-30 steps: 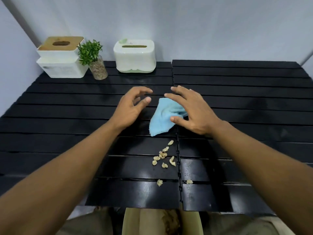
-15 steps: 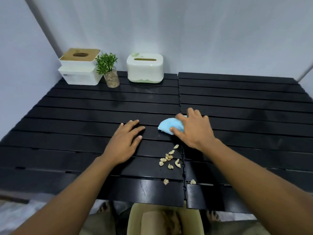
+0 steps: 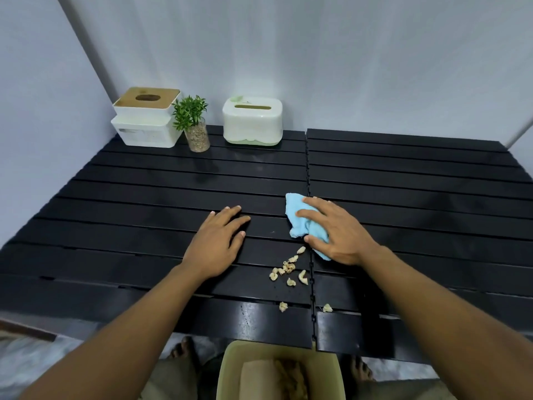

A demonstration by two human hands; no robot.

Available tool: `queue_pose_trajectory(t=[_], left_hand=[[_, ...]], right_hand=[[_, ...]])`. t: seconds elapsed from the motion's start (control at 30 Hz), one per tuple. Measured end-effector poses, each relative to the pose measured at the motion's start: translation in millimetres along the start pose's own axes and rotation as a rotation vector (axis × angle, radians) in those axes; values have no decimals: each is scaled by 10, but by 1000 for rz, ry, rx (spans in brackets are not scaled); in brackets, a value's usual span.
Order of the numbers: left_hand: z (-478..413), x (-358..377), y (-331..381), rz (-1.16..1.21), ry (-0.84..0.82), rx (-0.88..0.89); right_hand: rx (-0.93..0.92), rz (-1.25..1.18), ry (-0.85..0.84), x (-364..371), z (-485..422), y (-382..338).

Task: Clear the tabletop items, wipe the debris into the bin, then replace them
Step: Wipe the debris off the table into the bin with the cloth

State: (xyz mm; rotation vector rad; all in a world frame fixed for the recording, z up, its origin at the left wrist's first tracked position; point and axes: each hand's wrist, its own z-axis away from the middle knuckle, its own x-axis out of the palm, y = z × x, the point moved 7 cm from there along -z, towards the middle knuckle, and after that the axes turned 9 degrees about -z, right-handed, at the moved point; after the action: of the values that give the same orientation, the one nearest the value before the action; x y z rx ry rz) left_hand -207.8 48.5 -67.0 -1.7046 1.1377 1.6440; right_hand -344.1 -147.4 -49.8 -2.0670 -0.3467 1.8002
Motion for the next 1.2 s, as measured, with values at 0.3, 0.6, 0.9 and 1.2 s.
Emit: queue_pose_trajectory(t=[0.3,0.6,0.9,1.2], left_hand=[[306,40,214,-13,-123,41],[362,43,264,-59,-120,22],[364,36,259,-38,-116,12],[376,25,256,-33,-107,4]], right_hand=[[28,-11,187,-237,152,113],[52,-22,55,34,-35,-70],[-110,-131,-19,238,559,-705],[111,-351,320,-106,234,-287]])
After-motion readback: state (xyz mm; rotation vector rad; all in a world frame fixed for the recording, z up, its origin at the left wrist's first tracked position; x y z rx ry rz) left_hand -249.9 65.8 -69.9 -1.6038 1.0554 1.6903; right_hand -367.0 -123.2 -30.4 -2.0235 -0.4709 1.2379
